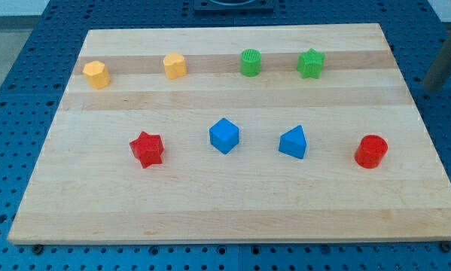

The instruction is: Move the yellow heart parallel to the right of the hexagon

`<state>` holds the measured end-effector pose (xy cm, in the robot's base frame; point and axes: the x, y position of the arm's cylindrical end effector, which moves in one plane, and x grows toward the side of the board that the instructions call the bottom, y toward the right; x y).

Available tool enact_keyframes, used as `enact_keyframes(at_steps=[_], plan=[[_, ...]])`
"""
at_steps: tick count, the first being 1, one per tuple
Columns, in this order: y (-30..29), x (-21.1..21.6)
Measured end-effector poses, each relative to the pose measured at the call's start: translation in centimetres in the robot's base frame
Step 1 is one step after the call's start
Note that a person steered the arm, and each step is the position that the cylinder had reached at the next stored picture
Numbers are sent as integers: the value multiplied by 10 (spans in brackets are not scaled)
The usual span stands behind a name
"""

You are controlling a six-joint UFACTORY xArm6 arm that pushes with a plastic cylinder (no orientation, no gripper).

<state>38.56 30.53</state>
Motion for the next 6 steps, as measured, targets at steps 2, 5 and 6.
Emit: enact_keyframes(at_steps=[2, 5, 6], plan=[[-194, 12], [-325, -76], [-376, -103]])
